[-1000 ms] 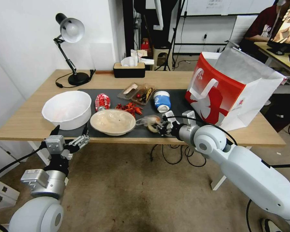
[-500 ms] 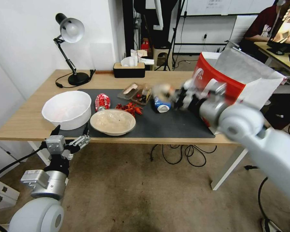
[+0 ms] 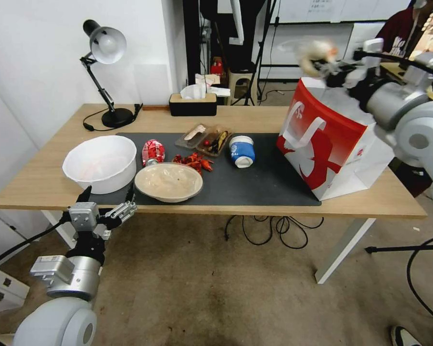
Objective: Pick up the trash from the table and place it into the takeout bag.
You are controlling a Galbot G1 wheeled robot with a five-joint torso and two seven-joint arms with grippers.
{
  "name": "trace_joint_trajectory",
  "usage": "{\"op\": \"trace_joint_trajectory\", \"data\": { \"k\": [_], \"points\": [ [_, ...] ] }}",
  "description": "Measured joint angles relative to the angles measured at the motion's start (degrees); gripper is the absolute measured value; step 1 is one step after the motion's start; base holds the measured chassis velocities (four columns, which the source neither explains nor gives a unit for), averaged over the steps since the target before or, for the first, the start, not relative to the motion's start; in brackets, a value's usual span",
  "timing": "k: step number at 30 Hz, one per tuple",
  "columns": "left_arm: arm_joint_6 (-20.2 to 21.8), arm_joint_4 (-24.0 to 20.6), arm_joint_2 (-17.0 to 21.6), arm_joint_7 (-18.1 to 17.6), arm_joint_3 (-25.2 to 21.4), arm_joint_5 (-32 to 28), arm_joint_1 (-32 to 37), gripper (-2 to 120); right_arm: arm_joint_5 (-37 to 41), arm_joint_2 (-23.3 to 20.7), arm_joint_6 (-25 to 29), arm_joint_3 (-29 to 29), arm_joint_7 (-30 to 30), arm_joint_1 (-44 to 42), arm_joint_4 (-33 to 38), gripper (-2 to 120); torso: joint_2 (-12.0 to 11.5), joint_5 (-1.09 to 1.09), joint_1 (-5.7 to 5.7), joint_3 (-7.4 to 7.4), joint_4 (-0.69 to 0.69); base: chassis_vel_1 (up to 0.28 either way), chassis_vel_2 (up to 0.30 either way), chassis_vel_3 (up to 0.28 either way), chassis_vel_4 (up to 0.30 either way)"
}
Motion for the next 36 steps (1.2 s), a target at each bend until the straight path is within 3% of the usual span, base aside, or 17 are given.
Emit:
{"op": "trace_joint_trajectory", "data": {
  "k": [3,8,10,12,14,18,20,22,24,29,32,36],
  "points": [
    [0.0,0.0,0.0,0.0,0.1,0.1,0.2,100,-0.5,0.6,-1.9,4.5,3.9,-4.1,-3.2,4,0.0,-0.02,0.0,0.0,0.01,0.0,0.0,0.0,0.0],
    [-0.1,0.0,0.0,0.0,0.1,0.2,0.3,100,0.1,0.9,-3.4,7.0,4.4,-8.1,-3.9,4,0.0,-0.01,0.0,-0.01,-0.02,0.0,0.0,0.0,0.0],
    [-0.2,0.0,0.1,0.1,0.2,0.3,0.4,100,1.1,1.2,-3.6,8.5,3.7,-10.1,-3.7,16,0.0,-0.05,0.0,-0.01,0.01,0.0,0.0,0.0,0.0],
    [-0.2,-0.1,0.1,0.1,0.2,0.3,0.4,100,1.3,1.2,-3.6,8.6,3.5,-10.3,-3.7,18,0.0,-0.05,0.0,-0.01,0.01,0.0,0.0,0.0,0.0],
    [-0.2,-0.1,0.3,0.1,0.3,0.3,0.4,100,2.5,1.3,-3.6,9.0,3.1,-10.5,-3.4,30,0.0,-0.04,0.0,-0.01,0.01,0.0,0.0,0.0,0.0],
    [-0.2,-0.2,0.3,0.1,0.3,0.3,0.5,100,2.8,1.3,-3.6,9.0,3.0,-10.5,-3.3,39,0.0,-0.04,0.0,-0.01,0.01,0.0,0.0,0.0,0.0],
    [-0.2,-0.3,0.4,0.1,0.3,0.3,0.5,100,3.3,1.2,-3.6,9.1,3.0,-10.5,-2.8,53,0.0,-0.03,0.0,-0.01,0.01,0.0,0.0,0.0,0.0],
    [-0.2,-0.3,0.4,0.1,0.3,0.2,0.5,100,3.4,1.2,-3.7,9.1,3.0,-10.5,-2.6,54,0.0,-0.03,0.0,-0.01,0.01,0.0,0.0,0.0,0.0],
    [-0.2,-0.4,0.4,0.1,0.3,0.2,0.5,100,3.7,1.0,-3.7,9.0,3.0,-10.4,-2.0,65,0.0,-0.03,0.0,-0.01,0.01,0.0,0.0,0.0,0.0],
    [-0.3,-0.6,0.5,0.2,0.3,0.2,0.5,100,4.1,0.8,-3.7,9.0,3.0,-10.1,-1.5,79,0.0,-0.03,0.0,-0.01,0.01,0.0,0.0,0.0,0.0],
    [-0.3,-0.8,0.6,0.2,0.3,0.1,0.7,100,4.5,0.6,-3.6,9.1,3.0,-10.0,-1.1,95,0.0,-0.03,0.0,0.0,0.01,0.0,0.0,0.0,0.0],
    [-0.3,-0.9,0.6,0.2,0.3,0.1,0.7,100,4.8,0.5,-2.8,9.2,2.8,-9.4,-0.6,100,0.0,-0.03,0.0,0.0,0.0,0.0,0.0,0.0,0.0]
  ]
}}
